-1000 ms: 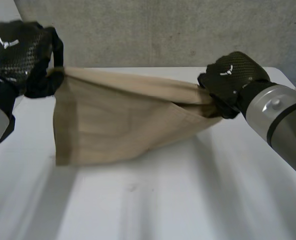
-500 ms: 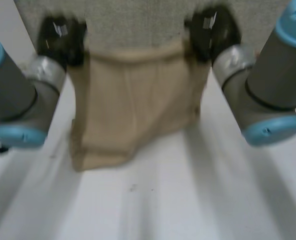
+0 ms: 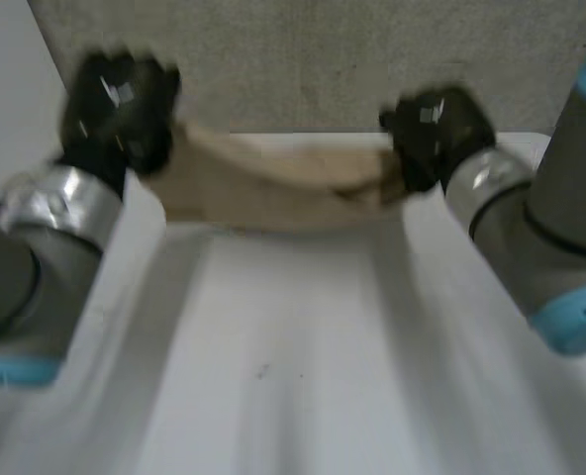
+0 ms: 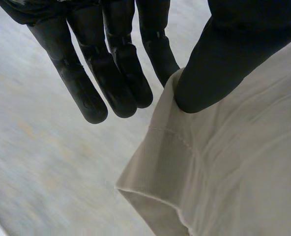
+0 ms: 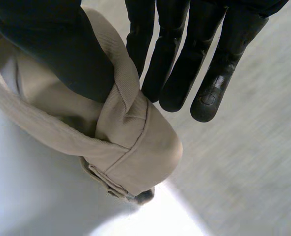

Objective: Fold the shorts.

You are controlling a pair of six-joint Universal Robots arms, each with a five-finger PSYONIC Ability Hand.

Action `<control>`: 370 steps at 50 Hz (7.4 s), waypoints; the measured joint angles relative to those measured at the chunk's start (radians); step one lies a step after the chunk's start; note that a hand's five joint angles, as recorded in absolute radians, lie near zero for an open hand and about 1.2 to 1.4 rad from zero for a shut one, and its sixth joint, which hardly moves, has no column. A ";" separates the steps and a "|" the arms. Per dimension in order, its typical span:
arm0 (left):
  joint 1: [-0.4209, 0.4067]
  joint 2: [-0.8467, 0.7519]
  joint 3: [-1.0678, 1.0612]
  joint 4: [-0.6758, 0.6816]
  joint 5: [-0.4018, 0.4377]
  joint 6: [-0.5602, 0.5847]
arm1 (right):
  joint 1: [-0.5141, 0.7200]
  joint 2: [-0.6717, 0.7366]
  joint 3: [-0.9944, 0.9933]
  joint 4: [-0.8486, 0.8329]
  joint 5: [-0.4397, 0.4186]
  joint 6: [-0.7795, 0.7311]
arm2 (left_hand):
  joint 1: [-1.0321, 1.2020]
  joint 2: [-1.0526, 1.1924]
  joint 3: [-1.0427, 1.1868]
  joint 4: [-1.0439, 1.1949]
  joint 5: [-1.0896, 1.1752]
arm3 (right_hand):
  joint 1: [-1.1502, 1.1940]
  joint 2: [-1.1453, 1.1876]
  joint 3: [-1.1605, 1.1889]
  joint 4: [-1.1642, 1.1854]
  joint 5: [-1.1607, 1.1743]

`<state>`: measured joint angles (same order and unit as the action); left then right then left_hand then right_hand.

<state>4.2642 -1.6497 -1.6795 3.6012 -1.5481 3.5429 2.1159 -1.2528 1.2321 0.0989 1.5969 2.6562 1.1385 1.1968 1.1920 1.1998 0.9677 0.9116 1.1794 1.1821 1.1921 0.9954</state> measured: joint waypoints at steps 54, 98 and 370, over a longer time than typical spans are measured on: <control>0.033 -0.099 -0.250 -0.179 0.042 -0.045 | -0.276 -0.056 0.650 -0.218 -0.318 -0.049 | 0.000 0.001 0.000 0.000 0.000 | -0.380 -0.571 -0.559 -0.567 -0.563; 0.040 0.475 0.285 -0.501 -0.067 -0.043 | -0.239 -0.512 0.123 0.006 -0.193 0.140 | 0.000 0.001 0.001 0.000 0.000 | 0.049 -0.011 -0.002 0.000 -0.015; 0.359 -0.231 -0.263 -0.271 0.175 0.143 | -0.098 0.271 0.269 -0.262 -0.294 0.225 | -0.516 -0.575 -0.571 -0.576 -0.528 | 0.043 -0.007 -0.006 -0.002 -0.009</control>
<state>4.6232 -1.8805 -1.9423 3.3303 -1.3728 3.6863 2.0174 -0.9818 1.5015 -0.1626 1.3029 2.8815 0.6221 0.6215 0.6211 0.6237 0.4397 0.9551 1.1725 1.1766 1.1900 0.9864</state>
